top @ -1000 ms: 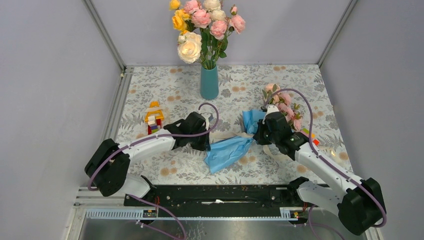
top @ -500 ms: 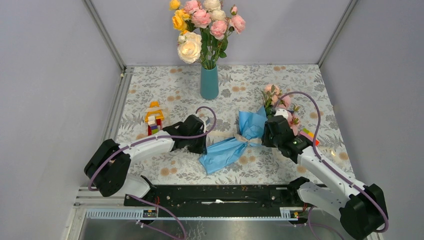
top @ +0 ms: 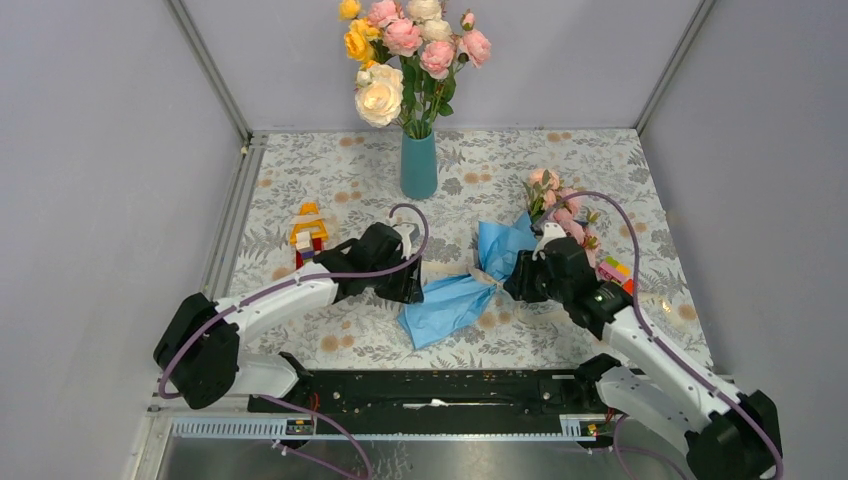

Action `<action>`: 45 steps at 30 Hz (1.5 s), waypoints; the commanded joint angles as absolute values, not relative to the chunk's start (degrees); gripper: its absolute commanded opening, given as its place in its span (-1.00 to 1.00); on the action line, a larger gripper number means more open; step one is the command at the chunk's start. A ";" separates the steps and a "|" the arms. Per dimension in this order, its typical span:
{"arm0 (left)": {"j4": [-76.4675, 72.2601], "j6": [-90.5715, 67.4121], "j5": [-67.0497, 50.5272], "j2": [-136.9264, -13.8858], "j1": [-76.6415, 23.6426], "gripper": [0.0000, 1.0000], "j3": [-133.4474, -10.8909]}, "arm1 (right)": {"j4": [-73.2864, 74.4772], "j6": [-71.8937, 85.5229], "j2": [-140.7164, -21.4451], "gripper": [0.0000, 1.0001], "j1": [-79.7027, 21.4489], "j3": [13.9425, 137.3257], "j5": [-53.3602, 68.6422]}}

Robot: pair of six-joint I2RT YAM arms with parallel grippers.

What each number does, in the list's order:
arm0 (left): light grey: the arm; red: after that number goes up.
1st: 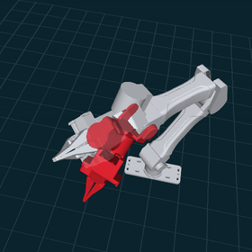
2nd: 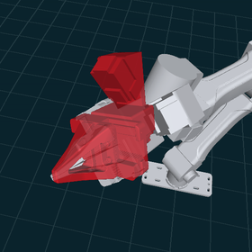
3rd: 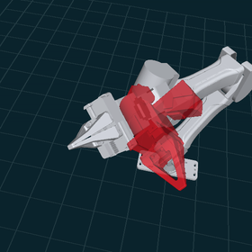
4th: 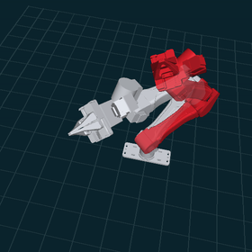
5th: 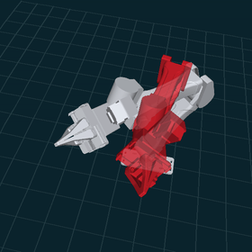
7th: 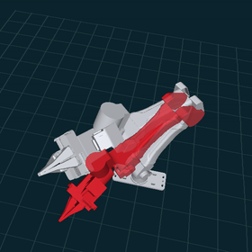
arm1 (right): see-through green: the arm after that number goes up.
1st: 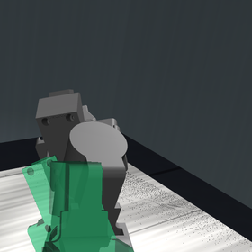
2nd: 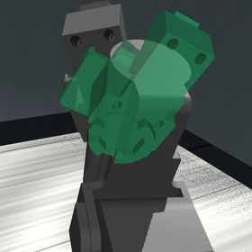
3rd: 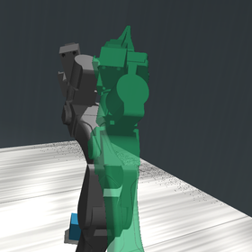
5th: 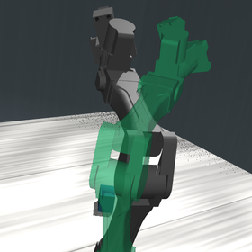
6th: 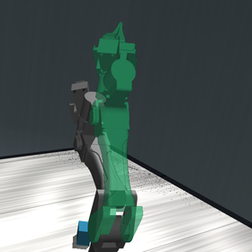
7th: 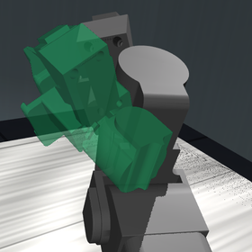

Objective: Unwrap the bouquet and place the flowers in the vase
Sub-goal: Untie the ribbon from the wrapping paper.

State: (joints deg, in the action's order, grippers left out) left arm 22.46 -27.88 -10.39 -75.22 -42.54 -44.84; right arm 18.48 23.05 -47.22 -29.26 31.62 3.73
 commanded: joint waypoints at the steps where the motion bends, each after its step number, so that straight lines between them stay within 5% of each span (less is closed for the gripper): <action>1: 24.06 -25.36 -7.02 -73.74 -42.27 0.07 -49.56 | 13.63 21.84 -53.06 -0.27 -29.93 32.68 8.63; 7: 19.92 -24.44 -9.23 -73.93 -42.44 0.26 -53.24 | 9.51 21.97 -58.43 -0.32 -31.58 32.78 8.19; 24: 17.63 -24.97 -12.02 -75.75 -42.54 0.23 -56.04 | 3.67 21.76 -65.32 -0.46 -32.26 31.82 2.81; 31: 15.37 -24.96 -13.08 -75.69 -42.53 0.21 -55.71 | 4.29 21.98 -65.81 -0.99 -32.65 31.93 1.81; 45: 3.91 -22.91 -19.27 -90.65 -49.42 0.20 -67.28 | 8.80 25.97 -54.76 -1.00 -33.09 24.74 0.52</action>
